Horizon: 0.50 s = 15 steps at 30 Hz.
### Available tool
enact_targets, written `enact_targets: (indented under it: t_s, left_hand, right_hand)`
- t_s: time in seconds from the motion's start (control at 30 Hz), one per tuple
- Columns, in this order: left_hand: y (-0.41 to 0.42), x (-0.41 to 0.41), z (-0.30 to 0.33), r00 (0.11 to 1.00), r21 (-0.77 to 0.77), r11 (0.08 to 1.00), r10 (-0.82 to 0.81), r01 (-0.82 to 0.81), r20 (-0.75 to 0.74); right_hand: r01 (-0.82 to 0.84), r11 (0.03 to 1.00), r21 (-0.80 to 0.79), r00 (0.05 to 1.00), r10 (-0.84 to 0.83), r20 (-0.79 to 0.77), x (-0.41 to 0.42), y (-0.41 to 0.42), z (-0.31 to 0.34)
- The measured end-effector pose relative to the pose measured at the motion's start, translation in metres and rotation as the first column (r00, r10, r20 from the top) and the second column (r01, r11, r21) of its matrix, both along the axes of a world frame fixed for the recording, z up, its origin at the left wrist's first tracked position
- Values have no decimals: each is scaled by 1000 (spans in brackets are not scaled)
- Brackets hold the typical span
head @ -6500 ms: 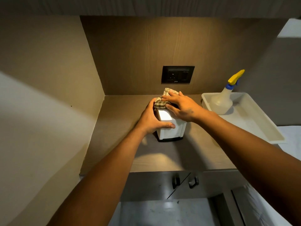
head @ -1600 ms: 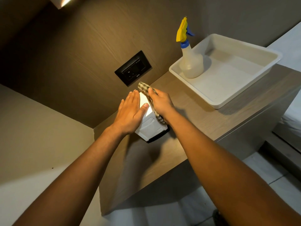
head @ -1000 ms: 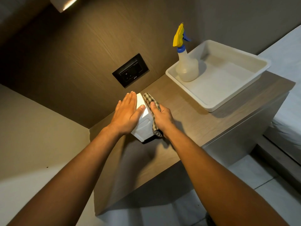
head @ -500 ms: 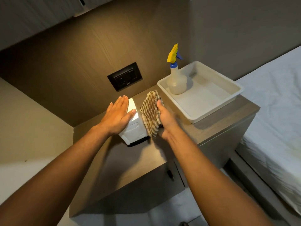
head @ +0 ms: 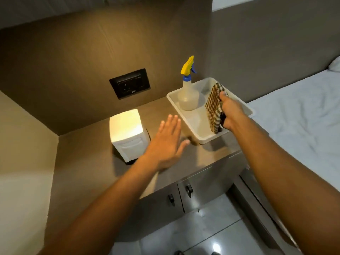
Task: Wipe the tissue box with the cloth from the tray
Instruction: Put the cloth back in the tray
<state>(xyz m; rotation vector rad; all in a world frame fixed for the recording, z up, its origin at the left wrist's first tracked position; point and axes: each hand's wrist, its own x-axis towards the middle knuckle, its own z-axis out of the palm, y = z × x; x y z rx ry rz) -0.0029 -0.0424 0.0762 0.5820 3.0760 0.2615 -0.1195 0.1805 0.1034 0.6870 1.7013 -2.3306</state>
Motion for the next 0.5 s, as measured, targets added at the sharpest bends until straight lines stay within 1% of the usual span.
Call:
enact_targets:
  t_s: [0.07, 0.13, 0.17, 0.2, 0.27, 0.33, 0.37, 0.4, 0.43, 0.47, 0.5]
  left_hand:
    - [21, 0, -23, 997, -44, 999, 10, -7, 73]
    - [31, -4, -41, 990, -30, 999, 47, -44, 132]
    - [34, -6, -48, 983, -21, 997, 72, -69, 167]
    - [35, -6, -55, 975, -24, 995, 96, -93, 199]
    - [34, -6, -67, 964, -51, 990, 138, -130, 226]
    - [34, -6, -74, 964, -60, 987, 161, -152, 210]
    - [33, -7, -76, 964, -59, 986, 168, -159, 204]
    - [34, -8, -78, 965, -59, 985, 172, -164, 197]
    - [34, -8, -79, 965, -62, 984, 178, -170, 192]
    - [33, -9, -80, 965, -60, 983, 183, -175, 186]
    - [33, -9, -81, 965, -54, 983, 184, -177, 188]
  right_hand:
    - [6, 993, 116, 1000, -7, 4, -13, 0, -3]
    - [27, 958, 286, 1000, -25, -12, -25, -2, -7]
    - [39, 916, 400, 999, -27, -36, -31, -3, -10]
    - [33, 849, 528, 998, 0, -63, -35, -5, -13]
    - [-32, 668, 744, 987, 141, -84, -39, -10, -22]
    - [-129, 498, 858, 959, 282, -20, -41, -15, -35]
    - [-193, 412, 891, 941, 334, 50, -41, -18, -43]
    - [-275, 289, 917, 913, 378, 155, -42, -21, -51]
    - [-356, 125, 926, 861, 430, 273, -44, -24, -61]
    - [-429, -43, 902, 787, 472, 397, -44, -28, -68]
    - [-474, -159, 866, 720, 496, 485, -45, -31, -74]
